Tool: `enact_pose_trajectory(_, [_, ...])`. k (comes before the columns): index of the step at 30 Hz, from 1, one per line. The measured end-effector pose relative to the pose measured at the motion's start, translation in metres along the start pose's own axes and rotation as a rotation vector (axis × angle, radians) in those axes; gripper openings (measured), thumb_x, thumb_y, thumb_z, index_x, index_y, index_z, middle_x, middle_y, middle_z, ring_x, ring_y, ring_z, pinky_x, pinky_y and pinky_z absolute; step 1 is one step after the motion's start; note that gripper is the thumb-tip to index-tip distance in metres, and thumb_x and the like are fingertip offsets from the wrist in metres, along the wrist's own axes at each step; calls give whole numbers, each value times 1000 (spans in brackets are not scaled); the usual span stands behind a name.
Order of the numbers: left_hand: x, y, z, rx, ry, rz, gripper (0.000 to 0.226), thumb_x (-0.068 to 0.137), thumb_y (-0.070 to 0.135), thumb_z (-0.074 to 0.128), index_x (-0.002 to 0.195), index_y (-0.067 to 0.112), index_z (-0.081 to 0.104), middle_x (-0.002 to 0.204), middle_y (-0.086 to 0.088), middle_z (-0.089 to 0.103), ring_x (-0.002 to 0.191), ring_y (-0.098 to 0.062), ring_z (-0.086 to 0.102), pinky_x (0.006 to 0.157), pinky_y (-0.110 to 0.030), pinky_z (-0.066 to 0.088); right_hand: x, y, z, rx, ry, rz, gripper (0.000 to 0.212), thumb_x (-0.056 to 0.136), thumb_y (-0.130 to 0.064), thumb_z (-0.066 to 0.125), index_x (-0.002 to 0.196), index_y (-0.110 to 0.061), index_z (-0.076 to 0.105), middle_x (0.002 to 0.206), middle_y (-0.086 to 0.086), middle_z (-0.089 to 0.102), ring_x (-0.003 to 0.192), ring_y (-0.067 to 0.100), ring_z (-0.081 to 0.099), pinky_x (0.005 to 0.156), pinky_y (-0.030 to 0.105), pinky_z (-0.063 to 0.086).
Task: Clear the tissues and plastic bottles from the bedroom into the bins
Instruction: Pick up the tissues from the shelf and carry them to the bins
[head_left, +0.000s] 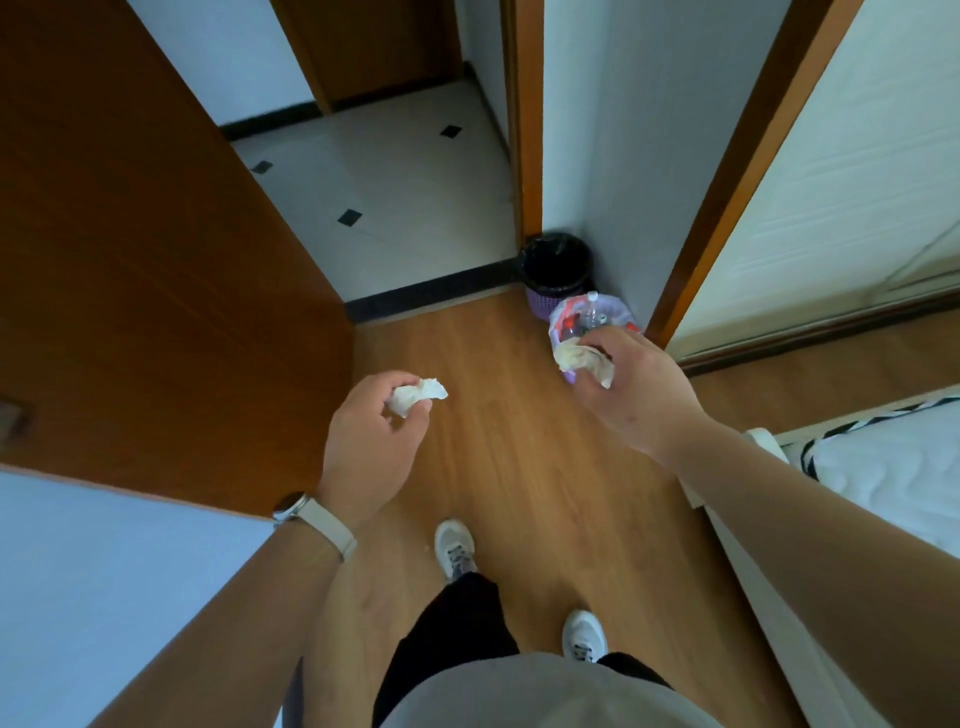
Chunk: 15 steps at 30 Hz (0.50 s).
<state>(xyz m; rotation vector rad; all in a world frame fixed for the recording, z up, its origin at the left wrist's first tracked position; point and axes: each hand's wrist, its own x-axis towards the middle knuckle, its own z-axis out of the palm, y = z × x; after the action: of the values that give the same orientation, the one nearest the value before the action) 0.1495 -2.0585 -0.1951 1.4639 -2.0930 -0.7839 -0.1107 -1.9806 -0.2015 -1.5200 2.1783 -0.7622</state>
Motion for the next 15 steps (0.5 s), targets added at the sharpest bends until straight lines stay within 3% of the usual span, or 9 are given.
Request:
enact_pose_trajectory(4, [71,-25,2,-23,-18,1,19,92,27,64,110,29,61,104,14,62,92,-2,58,74,-17,48,54,-6,15,35,-20,70,35,92,-26,63,124,-17,56,108,0,58,100,17,60,73,10,43])
enact_pose_trajectory(7, [135,-37,1,-57,-46,27,21,92,30,64,113,30,60,108,13,61,94,-5,59,75,-17,50,97,-20,22,-48,42,70,31,90,-26,59,121,-20,58,116,-3,58,104,14,55,86,28,47])
enact_pose_trajectory(13, [270,-68,-19,-75,-104,94,23,92,38,62,114,36,57,113,12,62,93,-6,61,74,-26,58,193,-66,44,-84,158,139,29,85,-23,62,113,-20,60,106,0,62,82,17,53,68,27,43])
enact_pose_trajectory(15, [304,-73,-24,-108,-121,115,24,92,31,63,115,28,59,112,8,61,93,-7,60,73,-22,54,225,-80,47,-101,183,158,28,86,-21,62,113,-22,60,105,-3,61,77,14,50,64,24,38])
